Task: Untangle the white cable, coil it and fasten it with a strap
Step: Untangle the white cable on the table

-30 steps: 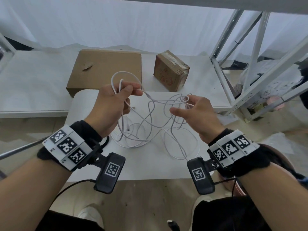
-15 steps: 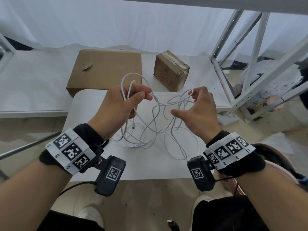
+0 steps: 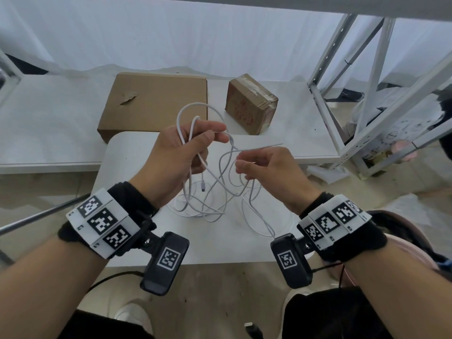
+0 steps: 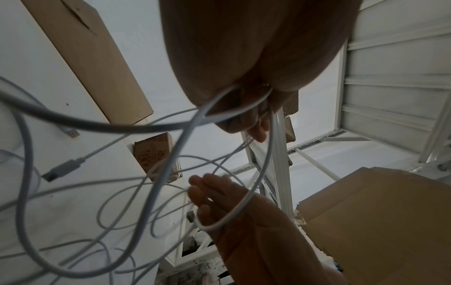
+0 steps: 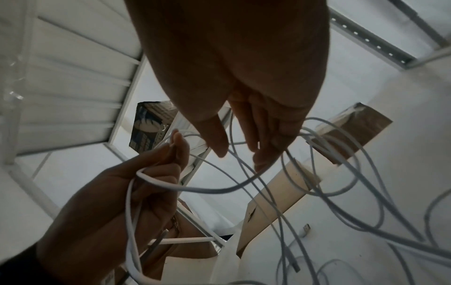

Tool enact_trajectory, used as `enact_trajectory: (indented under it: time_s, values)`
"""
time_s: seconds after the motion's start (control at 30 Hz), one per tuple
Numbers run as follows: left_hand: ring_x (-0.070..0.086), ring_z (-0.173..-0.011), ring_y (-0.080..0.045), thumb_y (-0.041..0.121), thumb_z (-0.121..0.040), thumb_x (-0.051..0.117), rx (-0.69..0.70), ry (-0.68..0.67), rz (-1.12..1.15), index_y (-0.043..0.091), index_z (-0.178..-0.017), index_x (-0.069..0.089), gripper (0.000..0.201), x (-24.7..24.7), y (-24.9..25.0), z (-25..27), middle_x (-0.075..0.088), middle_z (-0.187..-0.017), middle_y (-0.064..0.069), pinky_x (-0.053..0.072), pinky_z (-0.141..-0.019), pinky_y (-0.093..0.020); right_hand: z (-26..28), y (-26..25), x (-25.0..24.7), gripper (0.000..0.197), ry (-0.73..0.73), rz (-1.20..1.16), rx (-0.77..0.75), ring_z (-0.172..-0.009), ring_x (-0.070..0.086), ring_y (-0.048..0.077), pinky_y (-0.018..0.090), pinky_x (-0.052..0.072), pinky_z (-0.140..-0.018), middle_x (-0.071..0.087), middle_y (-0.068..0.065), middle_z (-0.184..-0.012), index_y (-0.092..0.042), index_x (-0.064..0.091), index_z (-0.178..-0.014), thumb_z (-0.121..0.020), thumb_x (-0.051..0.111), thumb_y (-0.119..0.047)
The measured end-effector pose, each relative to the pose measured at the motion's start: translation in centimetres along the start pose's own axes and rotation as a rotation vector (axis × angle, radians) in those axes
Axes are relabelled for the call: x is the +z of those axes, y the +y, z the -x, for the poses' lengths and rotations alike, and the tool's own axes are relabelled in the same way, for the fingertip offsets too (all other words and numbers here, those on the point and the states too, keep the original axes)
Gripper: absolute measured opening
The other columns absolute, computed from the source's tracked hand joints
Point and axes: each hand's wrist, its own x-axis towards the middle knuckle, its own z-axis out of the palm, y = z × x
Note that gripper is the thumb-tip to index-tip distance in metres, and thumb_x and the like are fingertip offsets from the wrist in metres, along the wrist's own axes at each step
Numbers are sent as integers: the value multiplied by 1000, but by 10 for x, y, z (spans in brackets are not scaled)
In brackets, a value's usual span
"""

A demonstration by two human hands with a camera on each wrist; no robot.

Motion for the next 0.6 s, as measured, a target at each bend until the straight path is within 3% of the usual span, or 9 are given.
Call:
enact_trajectory:
  time_s: [0.1,0.2,0.27,0.4,0.47,0.53,0.6]
  values:
    - [37,-50,-7,7,-103,49,2,-49,51,8,-111,69,22,2,1,2,73,-101,-9,34,-50,-19,0,-1,2,51,-77,-39,50,-90,73,18,35,59,-87,69,1,-122,-8,61,-133,-86,76,-23]
    - [37,-49,-6,12,-98,53,-5,-137,105,9,-112,69,21,4,1,4,72,-102,-9,36,-47,-17,3,-4,4,60,-190,-137,57,-91,73,14,27,52,-76,63,-5,-132,-22,50,-144,-89,73,-17]
    - [36,-48,-6,13,-97,56,-12,-207,126,9,-113,68,21,6,1,5,72,-102,-9,35,-46,-17,2,-5,5,50,-186,-229,52,-90,71,11,30,48,-77,67,-7,-128,-25,57,-137,-90,72,-15]
    - [32,-50,-9,12,-97,58,-6,-243,63,12,-113,70,19,5,3,7,71,-104,-12,26,-49,-23,-2,-3,4,16,-22,-429,72,-95,65,16,34,52,-85,73,3,-104,-13,73,-105,-93,68,-22]
    - [27,-54,-15,12,-97,59,-1,-220,-24,17,-112,69,19,5,3,7,73,-98,-9,20,-54,-32,-4,-4,3,17,18,-515,82,-98,64,21,37,54,-91,72,6,-103,-12,72,-98,-97,62,-25]
    - [25,-56,-20,6,-98,57,-1,-199,-111,18,-114,67,22,5,3,8,73,-88,-8,23,-51,-28,-4,-8,1,19,35,-583,102,-100,65,25,40,53,-96,74,5,-107,-12,68,-96,-101,55,-24]
    - [29,-54,-17,1,-98,55,9,-156,-208,20,-114,65,26,4,2,8,73,-81,-6,29,-48,-24,-3,-12,-2,22,25,-599,115,-102,69,28,43,53,-97,76,9,-104,-9,62,-98,-105,47,-24]
